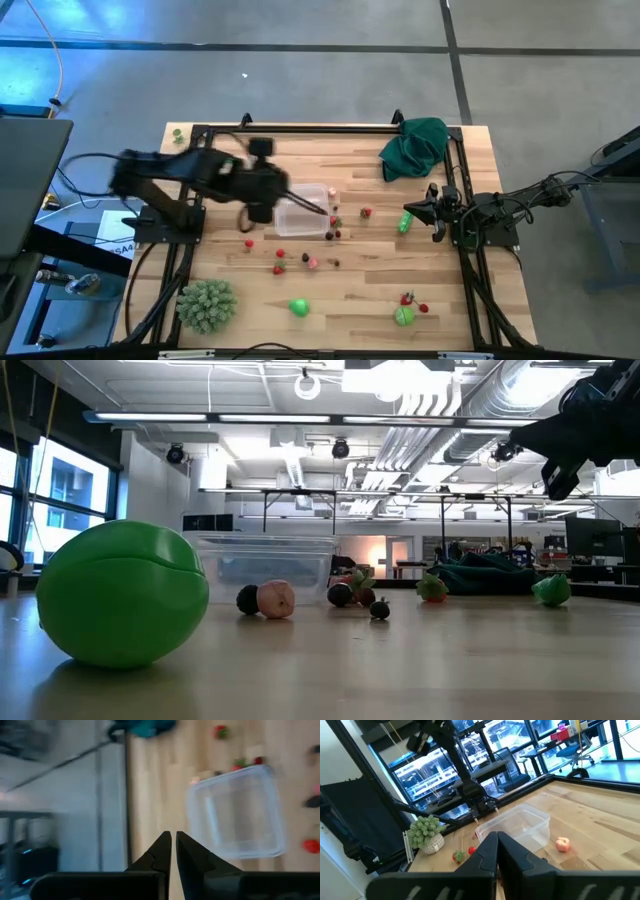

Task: Pick and placing Produce into tupperware
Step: Put the green pea into the transparent container

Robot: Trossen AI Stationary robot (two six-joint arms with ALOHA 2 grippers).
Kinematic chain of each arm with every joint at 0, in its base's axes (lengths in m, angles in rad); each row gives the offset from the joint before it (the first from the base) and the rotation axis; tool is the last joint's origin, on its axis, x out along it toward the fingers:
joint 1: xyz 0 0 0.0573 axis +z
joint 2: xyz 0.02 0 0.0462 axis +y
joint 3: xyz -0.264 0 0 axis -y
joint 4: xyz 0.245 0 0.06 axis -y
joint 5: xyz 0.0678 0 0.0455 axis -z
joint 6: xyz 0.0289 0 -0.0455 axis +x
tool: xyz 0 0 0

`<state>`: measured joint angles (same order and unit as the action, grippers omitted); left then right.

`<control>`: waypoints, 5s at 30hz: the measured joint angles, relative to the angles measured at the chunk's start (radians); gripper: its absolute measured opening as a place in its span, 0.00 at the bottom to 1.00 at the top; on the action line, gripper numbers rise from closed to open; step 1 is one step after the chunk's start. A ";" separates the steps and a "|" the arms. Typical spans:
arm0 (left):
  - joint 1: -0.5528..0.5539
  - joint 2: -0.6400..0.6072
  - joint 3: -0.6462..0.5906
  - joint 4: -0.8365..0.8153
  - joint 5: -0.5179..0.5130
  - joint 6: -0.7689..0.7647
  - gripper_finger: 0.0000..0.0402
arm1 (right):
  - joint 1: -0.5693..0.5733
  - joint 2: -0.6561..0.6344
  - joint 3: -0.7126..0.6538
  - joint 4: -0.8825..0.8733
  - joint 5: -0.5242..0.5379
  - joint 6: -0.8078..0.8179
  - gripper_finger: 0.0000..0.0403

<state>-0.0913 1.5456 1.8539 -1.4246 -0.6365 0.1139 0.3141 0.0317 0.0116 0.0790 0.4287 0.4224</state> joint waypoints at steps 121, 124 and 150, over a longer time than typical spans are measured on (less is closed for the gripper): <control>0.405 -0.861 -1.032 0.718 0.860 0.195 0.05 | -0.316 1.095 0.705 -1.100 -0.333 1.296 0.30; 0.405 -0.861 -1.032 0.718 0.860 0.195 0.05 | -0.316 1.095 0.689 -1.077 -0.299 1.356 0.30; 0.405 -0.861 -1.032 0.719 0.860 0.195 0.05 | -0.287 1.095 0.673 -0.987 -0.214 1.554 0.30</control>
<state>0.3138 0.6849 0.8215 -0.7059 0.2237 0.3088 0.0271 1.1267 0.6846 -0.9076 0.2144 1.9762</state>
